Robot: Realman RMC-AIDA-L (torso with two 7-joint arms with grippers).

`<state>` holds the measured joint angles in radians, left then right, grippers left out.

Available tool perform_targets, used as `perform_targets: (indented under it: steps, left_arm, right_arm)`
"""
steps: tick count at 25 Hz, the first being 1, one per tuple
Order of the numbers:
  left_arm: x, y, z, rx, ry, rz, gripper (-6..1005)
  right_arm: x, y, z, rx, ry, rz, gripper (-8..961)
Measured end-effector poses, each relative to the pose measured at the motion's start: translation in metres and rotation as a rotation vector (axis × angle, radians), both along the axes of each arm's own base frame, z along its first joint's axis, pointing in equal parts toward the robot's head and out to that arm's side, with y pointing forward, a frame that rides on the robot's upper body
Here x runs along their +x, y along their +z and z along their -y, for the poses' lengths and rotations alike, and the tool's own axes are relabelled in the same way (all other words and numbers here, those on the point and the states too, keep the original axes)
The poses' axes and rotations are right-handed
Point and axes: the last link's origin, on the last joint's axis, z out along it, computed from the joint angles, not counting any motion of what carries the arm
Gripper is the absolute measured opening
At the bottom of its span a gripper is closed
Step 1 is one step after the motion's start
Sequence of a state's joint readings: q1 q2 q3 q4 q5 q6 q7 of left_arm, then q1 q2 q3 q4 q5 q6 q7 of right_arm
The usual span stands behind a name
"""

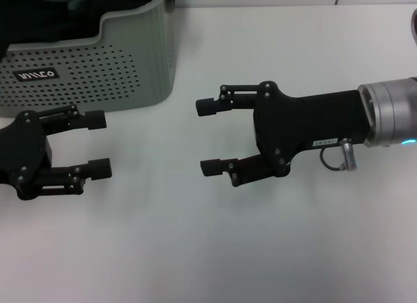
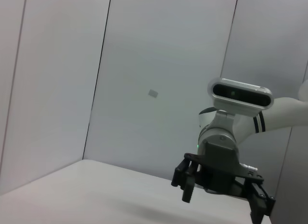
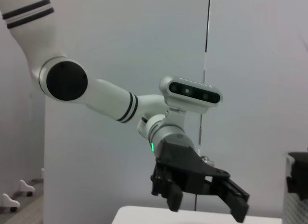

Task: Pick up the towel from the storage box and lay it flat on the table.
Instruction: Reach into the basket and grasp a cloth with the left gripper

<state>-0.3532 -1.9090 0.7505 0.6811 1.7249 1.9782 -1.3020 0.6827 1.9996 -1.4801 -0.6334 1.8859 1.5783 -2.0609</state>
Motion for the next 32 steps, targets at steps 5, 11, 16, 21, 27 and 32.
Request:
perform_targets:
  steps: [5,11,16,21,27,32]
  left_arm:
    - [0.002,-0.001,-0.002,0.004,-0.004,0.004,824]
    - [0.006,-0.001,-0.005,0.007,-0.004,0.02,823]
    - [0.021,0.021,-0.012,0.072,-0.011,0.098,822]
    - [0.046,0.06,-0.02,0.336,-0.038,0.192,821]
    - [0.058,0.103,-0.089,0.609,0.265,0.02,820]
    - [0.057,0.122,-0.134,0.772,0.43,-0.077,819]
  right_arm:
    - [0.003,0.003,-0.001,0.004,-0.018,-0.001,796]
    - [0.003,0.003,-0.004,0.022,-0.022,0.006,796]
    - [0.016,0.007,-0.009,0.059,-0.092,-0.002,795]
    - [0.026,0.003,-0.005,0.043,-0.136,-0.011,795]
    - [0.033,-0.002,0.0,0.049,-0.167,-0.016,795]
    - [0.037,-0.003,0.003,0.042,-0.191,-0.026,795]
